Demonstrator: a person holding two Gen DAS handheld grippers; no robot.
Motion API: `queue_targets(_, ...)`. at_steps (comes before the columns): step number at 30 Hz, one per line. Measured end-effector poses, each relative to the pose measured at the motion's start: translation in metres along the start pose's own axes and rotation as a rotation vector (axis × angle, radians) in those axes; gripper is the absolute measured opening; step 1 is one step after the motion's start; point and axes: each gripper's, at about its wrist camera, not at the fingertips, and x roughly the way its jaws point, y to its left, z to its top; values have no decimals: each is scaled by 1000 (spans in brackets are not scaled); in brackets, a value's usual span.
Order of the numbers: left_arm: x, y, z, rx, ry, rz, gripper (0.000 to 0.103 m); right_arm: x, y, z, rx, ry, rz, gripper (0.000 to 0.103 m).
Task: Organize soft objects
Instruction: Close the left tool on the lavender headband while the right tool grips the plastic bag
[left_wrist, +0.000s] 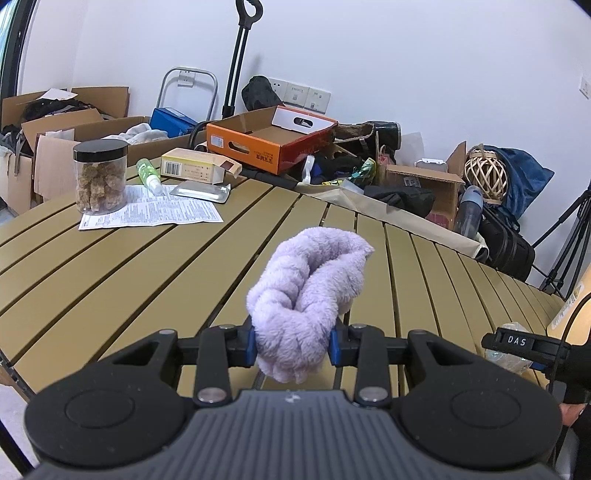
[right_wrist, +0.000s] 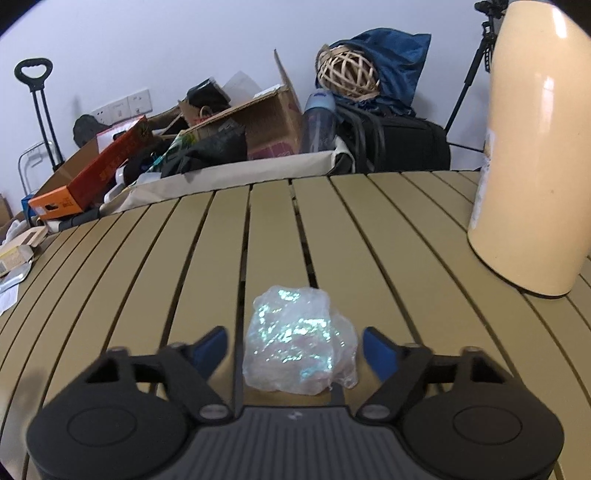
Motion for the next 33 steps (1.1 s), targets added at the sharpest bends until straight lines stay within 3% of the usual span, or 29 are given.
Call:
queue_targets(5,1,0,0,2,2,-8,34,-1,1,-1,-15,8,7,54)
queue_targets(11,1,-1,1,-2,3,-23,34,-11,-2,-2,1,-3,42,47)
queue_targets(28,-38,-12,-11,27,-34,-66,34,-101,-11,-29,-13,-35,156,45)
queue_targets(33,-53,-4,-30,19,-3,-81,34,-139,-10,-45,-44,-54,184,45)
